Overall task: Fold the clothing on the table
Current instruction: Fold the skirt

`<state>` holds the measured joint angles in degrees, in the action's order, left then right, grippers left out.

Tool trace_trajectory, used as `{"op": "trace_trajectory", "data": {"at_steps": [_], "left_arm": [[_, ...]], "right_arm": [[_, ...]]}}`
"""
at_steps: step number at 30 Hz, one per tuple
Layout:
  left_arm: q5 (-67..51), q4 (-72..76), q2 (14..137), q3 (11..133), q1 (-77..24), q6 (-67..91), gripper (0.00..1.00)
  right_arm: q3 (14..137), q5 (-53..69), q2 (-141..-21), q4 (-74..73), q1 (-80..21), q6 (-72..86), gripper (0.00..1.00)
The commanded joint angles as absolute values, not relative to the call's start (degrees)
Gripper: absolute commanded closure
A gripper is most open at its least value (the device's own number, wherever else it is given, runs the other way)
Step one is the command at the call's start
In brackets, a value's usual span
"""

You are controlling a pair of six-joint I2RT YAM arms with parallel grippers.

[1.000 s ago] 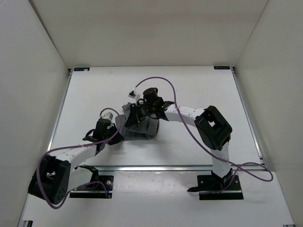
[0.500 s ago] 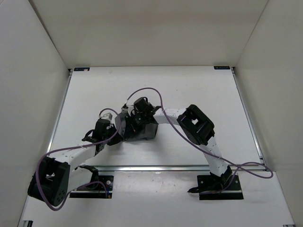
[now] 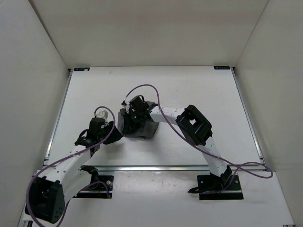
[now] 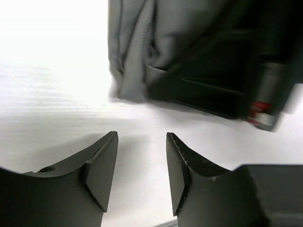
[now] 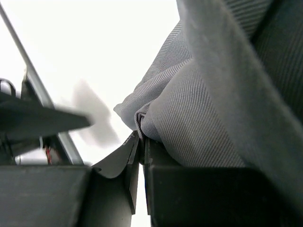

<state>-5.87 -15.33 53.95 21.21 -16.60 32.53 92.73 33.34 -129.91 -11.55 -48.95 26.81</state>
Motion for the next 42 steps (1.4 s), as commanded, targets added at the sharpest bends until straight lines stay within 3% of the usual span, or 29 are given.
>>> {"op": "trace_trajectory", "data": {"at_steps": [1,4,7,10,18,24,33,34,42], "left_arm": [[-6.9,-21.5,48.4,26.3,-15.8,31.9,0.44],[-6.2,-24.4,45.8,27.9,-14.8,31.6,0.43],[-5.5,-25.7,43.8,27.9,-13.7,31.6,0.44],[-5.0,-27.2,42.5,28.3,-13.1,31.6,0.43],[-5.8,-26.6,43.0,28.5,-14.0,31.6,0.46],[-8.3,-29.8,50.2,33.6,-14.1,26.0,0.44],[-13.9,-33.7,57.0,42.4,-15.6,17.7,0.27],[-13.5,-34.3,57.5,43.4,-17.0,17.6,0.03],[-12.1,-31.7,54.8,42.0,-18.9,16.0,0.01]], "right_arm": [[93.3,22.6,-131.0,-14.7,-47.8,28.0,1.00],[93.9,25.2,-130.1,-12.7,-47.8,26.9,0.88],[93.5,28.1,-126.8,-9.6,-47.6,24.4,0.52],[84.2,29.2,-118.0,-0.5,-47.2,23.0,0.43],[68.0,26.6,-95.3,9.8,-42.4,23.0,0.40],[59.2,19.3,-86.6,-1.7,-38.9,18.3,0.40],[46.3,20.3,-77.3,-0.4,-36.5,20.1,0.39],[46.4,20.4,-76.2,-0.4,-36.0,19.8,0.39],[46.1,21.3,-75.8,-0.9,-34.6,18.5,0.39]]}}
